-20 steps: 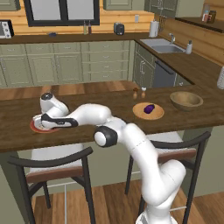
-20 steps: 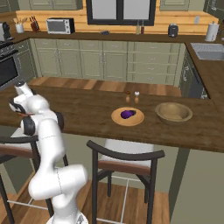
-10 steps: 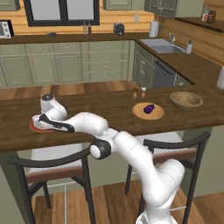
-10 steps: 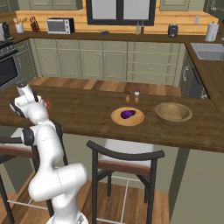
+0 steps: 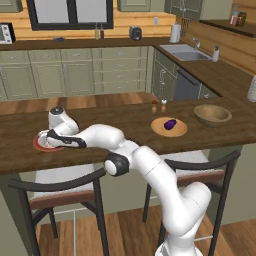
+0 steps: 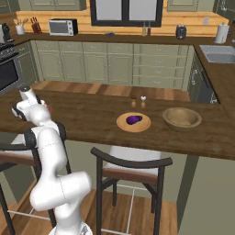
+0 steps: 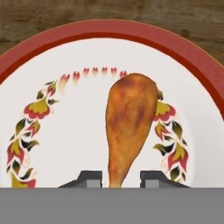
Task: Pick the chicken drumstick and eggplant from their plates and place them in the bowl. Then put the bowl in the fridge.
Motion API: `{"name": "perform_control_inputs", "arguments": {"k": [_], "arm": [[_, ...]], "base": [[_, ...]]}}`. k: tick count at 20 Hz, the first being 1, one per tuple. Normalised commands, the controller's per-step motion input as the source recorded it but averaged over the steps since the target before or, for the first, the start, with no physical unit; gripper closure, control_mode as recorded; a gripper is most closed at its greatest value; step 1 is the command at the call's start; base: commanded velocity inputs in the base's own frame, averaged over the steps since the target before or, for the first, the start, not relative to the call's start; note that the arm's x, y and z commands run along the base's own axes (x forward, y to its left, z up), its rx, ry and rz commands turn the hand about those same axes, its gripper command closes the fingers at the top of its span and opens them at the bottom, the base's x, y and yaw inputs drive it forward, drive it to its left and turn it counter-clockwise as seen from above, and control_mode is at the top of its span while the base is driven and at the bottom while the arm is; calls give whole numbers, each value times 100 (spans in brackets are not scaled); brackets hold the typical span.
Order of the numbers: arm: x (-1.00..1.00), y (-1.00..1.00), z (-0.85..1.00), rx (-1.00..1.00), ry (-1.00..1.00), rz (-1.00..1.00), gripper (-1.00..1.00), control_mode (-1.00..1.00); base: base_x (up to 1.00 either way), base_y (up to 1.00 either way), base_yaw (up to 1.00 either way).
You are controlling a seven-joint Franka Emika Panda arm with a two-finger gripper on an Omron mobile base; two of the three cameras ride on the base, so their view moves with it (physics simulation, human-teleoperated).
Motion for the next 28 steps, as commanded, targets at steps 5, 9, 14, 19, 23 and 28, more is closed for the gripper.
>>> {"name": "perform_control_inputs", "arguments": {"k": [5,9,14,19,23,28], "arm": [[0,16,-2,0,26,1,100,-100],[0,31,-22,-3,26,0,100,-100],[-57,12,16,-3,7,0,100,-100],[-89,-42,54,0,-1,0,100,-100],[-99,-75,22,0,0,0,100,-100],[-100,-88,19,0,-7,0,100,-100]], "base": [[0,0,0],[0,0,0],[0,0,0],[0,0,0],[0,0,0],[0,0,0]]}}
